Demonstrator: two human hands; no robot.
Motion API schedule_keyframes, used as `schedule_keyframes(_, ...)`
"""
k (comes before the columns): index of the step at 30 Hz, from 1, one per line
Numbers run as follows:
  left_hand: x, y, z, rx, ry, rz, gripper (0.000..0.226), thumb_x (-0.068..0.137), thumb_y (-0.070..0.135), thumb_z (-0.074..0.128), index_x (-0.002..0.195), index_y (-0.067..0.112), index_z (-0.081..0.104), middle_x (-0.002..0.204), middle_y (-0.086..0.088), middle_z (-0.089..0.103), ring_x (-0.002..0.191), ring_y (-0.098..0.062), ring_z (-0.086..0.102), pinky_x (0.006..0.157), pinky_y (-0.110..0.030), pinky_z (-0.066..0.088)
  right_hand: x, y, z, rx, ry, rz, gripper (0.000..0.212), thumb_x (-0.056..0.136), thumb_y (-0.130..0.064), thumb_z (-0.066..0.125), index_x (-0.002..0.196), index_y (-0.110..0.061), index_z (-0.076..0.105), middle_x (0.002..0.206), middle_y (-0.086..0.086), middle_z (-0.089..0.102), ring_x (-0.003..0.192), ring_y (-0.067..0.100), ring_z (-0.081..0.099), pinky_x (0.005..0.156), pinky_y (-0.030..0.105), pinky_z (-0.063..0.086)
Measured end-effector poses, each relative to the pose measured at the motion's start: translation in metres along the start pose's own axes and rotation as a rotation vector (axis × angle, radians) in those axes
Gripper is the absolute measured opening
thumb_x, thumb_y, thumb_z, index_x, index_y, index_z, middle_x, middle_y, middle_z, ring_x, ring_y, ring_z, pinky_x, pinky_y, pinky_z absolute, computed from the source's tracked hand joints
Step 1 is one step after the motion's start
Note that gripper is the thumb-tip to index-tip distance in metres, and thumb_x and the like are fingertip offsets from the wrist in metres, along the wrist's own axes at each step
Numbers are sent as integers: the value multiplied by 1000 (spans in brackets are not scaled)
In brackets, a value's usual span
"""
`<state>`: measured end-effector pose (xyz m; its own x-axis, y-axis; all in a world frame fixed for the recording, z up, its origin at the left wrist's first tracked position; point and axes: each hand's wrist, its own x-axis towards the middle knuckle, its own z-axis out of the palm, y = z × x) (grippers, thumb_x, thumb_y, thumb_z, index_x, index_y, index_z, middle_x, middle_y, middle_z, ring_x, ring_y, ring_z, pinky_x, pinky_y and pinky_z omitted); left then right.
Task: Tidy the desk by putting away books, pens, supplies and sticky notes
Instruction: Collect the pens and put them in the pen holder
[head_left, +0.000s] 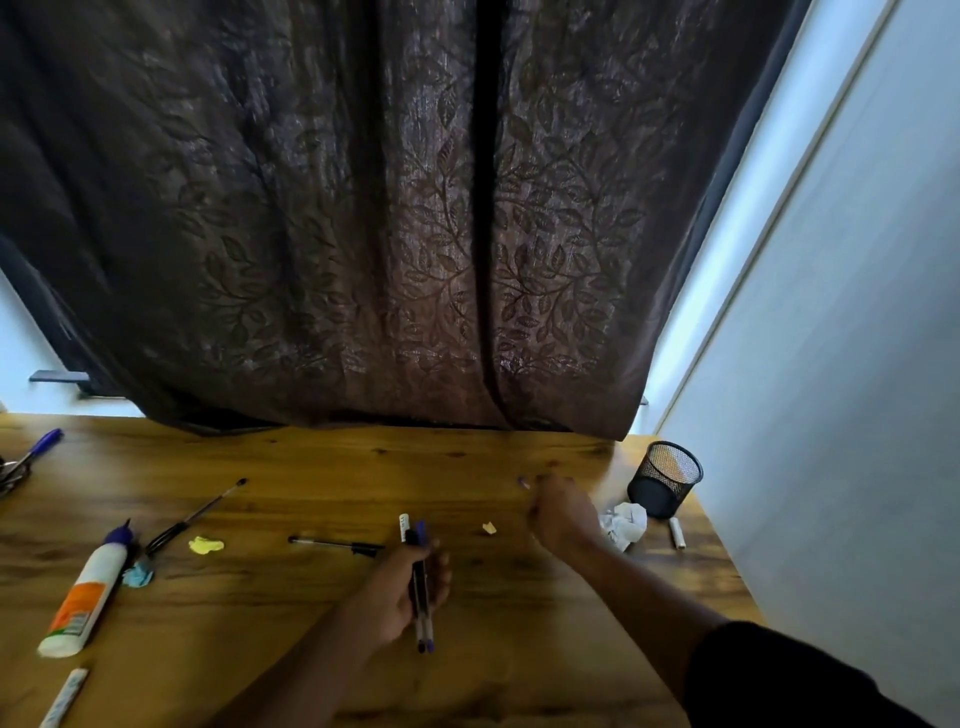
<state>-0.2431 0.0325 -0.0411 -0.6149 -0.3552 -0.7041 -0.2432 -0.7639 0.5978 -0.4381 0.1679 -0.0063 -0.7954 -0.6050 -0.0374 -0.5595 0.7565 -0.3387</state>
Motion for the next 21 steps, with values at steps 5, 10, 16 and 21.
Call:
schedule_keyframes(5,-6,0,-7,-11,29,43,24,104,10,51,121,-1,63,90,-18,71,76,-30,67,66,-42,56,25,35,-6,-227,-82,24,20,93,-15,62,112,-16,65,114,7,70,107,29,66,81,35,52)
schedule_keyframes(10,-12,1,-19,-40,63,63,24,103,11,52,121,-2,63,93,-19,72,77,-32,69,65,-41,57,40,43,-1,-277,-85,35,22,103,-22,48,119,-21,64,120,5,68,109,25,66,82,34,51)
schedule_keyframes(16,-18,5,-26,-80,50,51,28,99,12,58,122,-3,63,100,-22,70,81,-34,68,70,-44,57,49,27,-4,-215,-47,81,24,94,-27,59,117,-25,60,116,1,65,105,24,66,79,35,54)
schedule_keyframes(21,-18,6,-31,-160,33,60,38,104,28,53,123,-3,64,112,-25,73,93,-38,70,80,-48,59,46,-30,-11,-147,-24,-277,34,88,-27,61,117,-41,72,111,-12,70,94,15,67,62,25,45)
